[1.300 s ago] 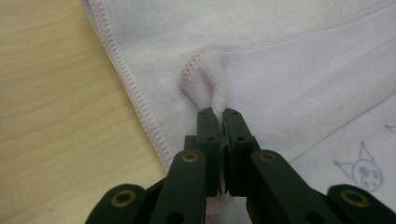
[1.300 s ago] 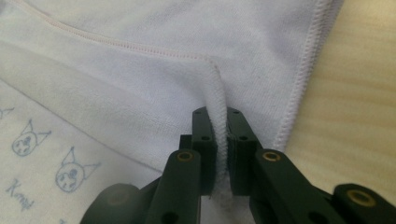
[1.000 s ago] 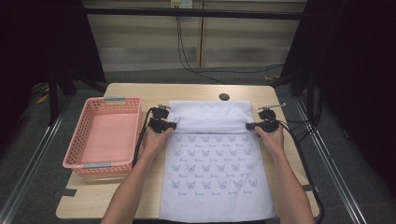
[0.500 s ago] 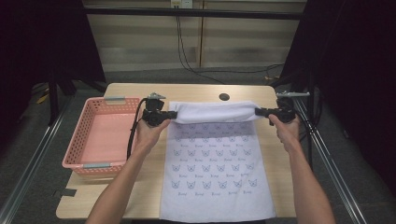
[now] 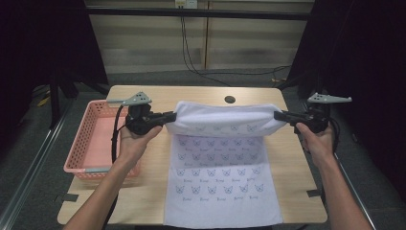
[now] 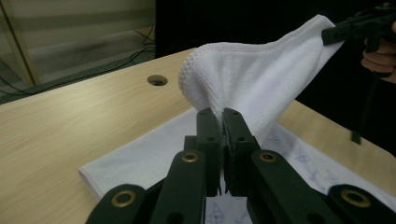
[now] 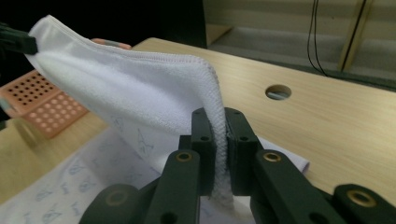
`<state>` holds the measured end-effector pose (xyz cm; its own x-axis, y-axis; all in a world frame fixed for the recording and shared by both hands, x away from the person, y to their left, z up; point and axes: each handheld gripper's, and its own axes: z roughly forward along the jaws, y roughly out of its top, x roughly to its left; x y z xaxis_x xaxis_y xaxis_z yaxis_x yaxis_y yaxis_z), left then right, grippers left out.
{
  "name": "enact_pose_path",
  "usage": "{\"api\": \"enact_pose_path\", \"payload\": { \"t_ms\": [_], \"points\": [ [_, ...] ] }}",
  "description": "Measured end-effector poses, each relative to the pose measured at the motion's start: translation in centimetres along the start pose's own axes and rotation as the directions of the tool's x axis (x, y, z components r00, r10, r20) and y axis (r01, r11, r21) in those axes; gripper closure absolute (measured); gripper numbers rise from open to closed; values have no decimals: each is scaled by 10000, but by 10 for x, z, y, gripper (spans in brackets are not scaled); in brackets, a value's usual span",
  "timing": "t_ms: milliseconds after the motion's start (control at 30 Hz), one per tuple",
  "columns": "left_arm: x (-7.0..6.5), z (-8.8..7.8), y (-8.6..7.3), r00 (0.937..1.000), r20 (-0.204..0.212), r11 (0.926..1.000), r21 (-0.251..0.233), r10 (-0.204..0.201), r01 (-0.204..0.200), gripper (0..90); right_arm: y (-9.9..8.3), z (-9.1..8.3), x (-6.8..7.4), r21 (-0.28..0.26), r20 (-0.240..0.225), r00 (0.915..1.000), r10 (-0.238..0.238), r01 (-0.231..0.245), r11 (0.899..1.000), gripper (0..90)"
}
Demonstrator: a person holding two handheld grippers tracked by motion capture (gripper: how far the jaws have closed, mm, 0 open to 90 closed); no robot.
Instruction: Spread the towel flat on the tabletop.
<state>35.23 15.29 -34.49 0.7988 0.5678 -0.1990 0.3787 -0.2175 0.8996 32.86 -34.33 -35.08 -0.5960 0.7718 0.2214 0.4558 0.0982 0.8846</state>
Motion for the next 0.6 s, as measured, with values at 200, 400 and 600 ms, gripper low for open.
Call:
{"api": "enact_pose_path", "payload": {
  "t_ms": [200,400,600],
  "points": [
    [-10,-7,-32,9995,305,9984,566,-43,26,870,-18,-20,21,-114,-560,9983,-149,143,9998,845],
    [-21,-6,-64,9987,506,9941,1087,-44,-12,868,-51,-19,30,552,-715,9974,-7,47,9985,844],
    [-29,-11,-101,9960,861,9880,1541,-226,91,860,-90,-22,43,1061,-1003,9946,261,-154,9942,840]
  ]
}}
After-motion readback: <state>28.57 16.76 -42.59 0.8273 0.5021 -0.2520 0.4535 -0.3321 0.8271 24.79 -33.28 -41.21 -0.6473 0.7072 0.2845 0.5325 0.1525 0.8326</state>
